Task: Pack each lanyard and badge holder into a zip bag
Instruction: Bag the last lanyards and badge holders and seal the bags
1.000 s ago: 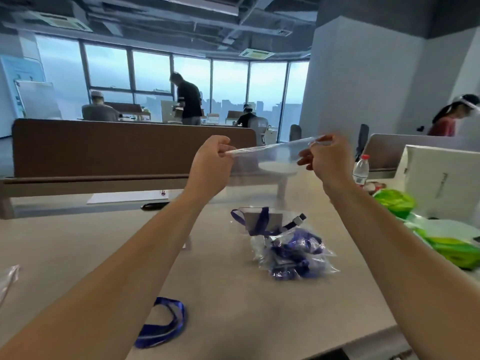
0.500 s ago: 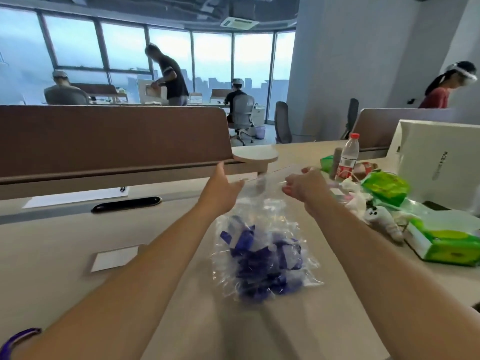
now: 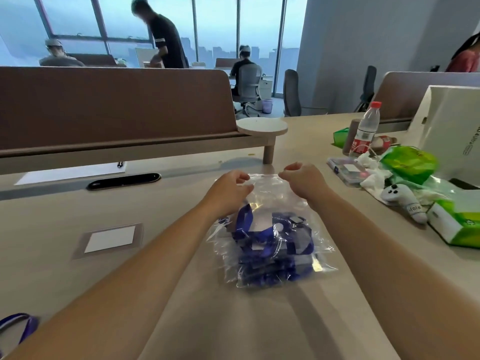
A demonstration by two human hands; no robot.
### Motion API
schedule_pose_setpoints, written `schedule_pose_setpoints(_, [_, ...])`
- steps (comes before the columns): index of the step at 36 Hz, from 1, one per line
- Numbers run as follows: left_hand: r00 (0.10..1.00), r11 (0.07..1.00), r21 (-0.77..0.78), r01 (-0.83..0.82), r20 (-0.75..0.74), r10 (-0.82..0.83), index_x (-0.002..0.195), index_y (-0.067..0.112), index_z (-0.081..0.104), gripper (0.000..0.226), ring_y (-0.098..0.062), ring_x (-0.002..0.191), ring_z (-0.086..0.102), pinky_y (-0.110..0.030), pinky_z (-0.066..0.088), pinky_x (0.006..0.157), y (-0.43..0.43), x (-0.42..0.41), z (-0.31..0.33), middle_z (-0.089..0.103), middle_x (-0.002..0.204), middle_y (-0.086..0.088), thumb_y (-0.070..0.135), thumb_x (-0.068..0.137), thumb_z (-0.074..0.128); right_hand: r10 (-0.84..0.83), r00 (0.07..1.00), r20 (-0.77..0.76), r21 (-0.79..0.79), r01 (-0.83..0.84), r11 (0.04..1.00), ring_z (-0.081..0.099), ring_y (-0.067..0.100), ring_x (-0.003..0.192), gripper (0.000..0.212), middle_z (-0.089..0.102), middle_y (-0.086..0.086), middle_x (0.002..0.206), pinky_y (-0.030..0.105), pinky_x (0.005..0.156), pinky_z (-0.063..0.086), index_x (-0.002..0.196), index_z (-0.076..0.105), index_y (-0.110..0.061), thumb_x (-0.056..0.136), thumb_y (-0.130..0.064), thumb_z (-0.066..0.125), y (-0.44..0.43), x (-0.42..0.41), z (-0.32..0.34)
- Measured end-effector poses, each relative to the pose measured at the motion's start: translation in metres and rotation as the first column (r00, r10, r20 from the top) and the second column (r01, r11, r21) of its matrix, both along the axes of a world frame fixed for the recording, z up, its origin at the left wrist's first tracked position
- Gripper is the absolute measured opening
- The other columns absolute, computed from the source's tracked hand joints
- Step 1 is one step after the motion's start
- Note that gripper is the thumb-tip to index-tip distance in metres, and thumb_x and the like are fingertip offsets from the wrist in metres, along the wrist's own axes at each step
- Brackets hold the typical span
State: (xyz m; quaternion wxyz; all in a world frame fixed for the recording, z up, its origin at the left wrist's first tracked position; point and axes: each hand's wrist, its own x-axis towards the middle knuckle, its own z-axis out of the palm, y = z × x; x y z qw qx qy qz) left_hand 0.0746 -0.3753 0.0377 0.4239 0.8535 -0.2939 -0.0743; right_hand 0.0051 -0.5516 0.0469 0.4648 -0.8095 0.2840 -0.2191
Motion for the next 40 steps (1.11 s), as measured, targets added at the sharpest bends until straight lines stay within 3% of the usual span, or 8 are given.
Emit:
schedule_pose_setpoints(4, [0.999, 0.999, -0.024, 0.022, 0.031, -0.021, 0.129, 0.017, 0.059, 0.031, -0.018, 0.107, 0.06, -0.034, 0.053, 0.087, 0.006, -0.007, 0.007, 0.062, 0.128, -0.001, 0.025, 0.099, 0.057, 0.011, 1.0, 0.022, -0.106, -0.009, 0.994, 0.057, 0.016, 0.072, 0.013, 0.065, 0.003, 0.082, 0.032, 0.073, 0.049, 0.098, 0.068, -0.009, 0.089, -0.018, 0.066, 0.011, -0.007, 0.013])
schedule_pose_setpoints(8, [0.998, 0.999, -0.018, 0.027, 0.06, -0.026, 0.126, 0.019, 0.061, 0.028, -0.014, 0.107, 0.06, -0.024, 0.043, 0.082, 0.022, -0.015, 0.012, 0.063, 0.125, 0.001, 0.027, 0.099, 0.057, 0.035, 0.998, 0.052, -0.159, -0.027, 0.987, 0.056, 0.01, 0.068, 0.013, 0.065, 0.001, 0.084, 0.023, 0.06, 0.045, 0.1, 0.068, -0.011, 0.09, -0.02, 0.064, 0.031, -0.015, 0.026])
schedule_pose_setpoints(11, [0.998, 0.999, -0.039, 0.021, 0.061, -0.019, 0.121, 0.019, 0.063, 0.025, -0.012, 0.105, 0.06, -0.023, 0.043, 0.082, 0.039, -0.023, 0.019, 0.065, 0.12, 0.002, 0.028, 0.099, 0.057, 0.062, 0.995, 0.073, -0.18, -0.048, 0.983, 0.055, 0.007, 0.071, 0.015, 0.065, -0.002, 0.089, 0.021, 0.058, 0.041, 0.105, 0.067, -0.013, 0.092, -0.02, 0.063, 0.051, -0.019, 0.032])
schedule_pose_setpoints(17, [0.989, 0.999, -0.018, -0.035, 0.143, 0.038, 0.115, 0.018, 0.066, 0.021, -0.011, 0.097, 0.06, -0.024, 0.043, 0.08, 0.094, -0.038, 0.024, 0.066, 0.109, 0.005, 0.028, 0.099, 0.056, 0.121, 0.99, 0.079, -0.235, -0.099, 0.967, 0.057, 0.011, 0.08, 0.018, 0.066, -0.002, 0.097, 0.025, 0.072, 0.04, 0.107, 0.069, -0.013, 0.092, -0.02, 0.061, 0.106, -0.024, 0.035])
schedule_pose_setpoints(21, [0.98, 0.994, 0.01, -0.105, 0.17, 0.102, 0.11, 0.019, 0.067, 0.018, -0.013, 0.096, 0.061, -0.024, 0.043, 0.078, 0.144, -0.045, 0.019, 0.067, 0.107, 0.004, 0.029, 0.098, 0.057, 0.185, 0.982, 0.047, -0.257, -0.167, 0.952, 0.06, 0.017, 0.087, 0.015, 0.067, -0.002, 0.097, 0.033, 0.08, 0.049, 0.102, 0.069, -0.017, 0.092, -0.024, 0.06, 0.153, -0.021, 0.028])
schedule_pose_setpoints(27, [0.967, 0.98, 0.068, -0.186, 0.192, 0.17, 0.11, 0.019, 0.068, 0.019, -0.011, 0.09, 0.06, -0.025, 0.045, 0.076, 0.221, -0.052, 0.007, 0.066, 0.105, 0.006, 0.028, 0.098, 0.055, 0.304, 0.953, -0.004, -0.291, -0.292, 0.911, 0.059, 0.017, 0.084, 0.009, 0.065, -0.001, 0.093, 0.029, 0.072, 0.042, 0.095, 0.065, -0.019, 0.094, -0.024, 0.057, 0.227, -0.015, 0.012])
schedule_pose_setpoints(32, [0.955, 0.965, 0.099, -0.244, 0.199, 0.221, 0.11, 0.019, 0.067, 0.019, -0.013, 0.094, 0.06, -0.025, 0.045, 0.079, 0.278, -0.055, -0.005, 0.066, 0.106, 0.004, 0.027, 0.099, 0.054, 0.368, 0.928, -0.064, -0.258, -0.372, 0.892, 0.063, 0.03, 0.091, 0.021, 0.07, 0.01, 0.098, 0.041, 0.081, 0.051, 0.099, 0.069, -0.006, 0.092, -0.022, 0.057, 0.28, -0.015, -0.002])
schedule_pose_setpoints(40, [0.939, 0.946, 0.131, -0.298, 0.221, 0.265, 0.109, 0.023, 0.068, 0.02, -0.005, 0.089, 0.058, -0.025, 0.048, 0.082, 0.331, -0.044, -0.021, 0.066, 0.102, 0.009, 0.031, 0.098, 0.053, 0.458, 0.878, -0.139, -0.265, -0.479, 0.837, 0.059, 0.018, 0.089, 0.014, 0.063, -0.003, 0.095, 0.031, 0.076, 0.047, 0.099, 0.068, -0.015, 0.092, -0.025, 0.06, 0.325, 0.007, -0.033])
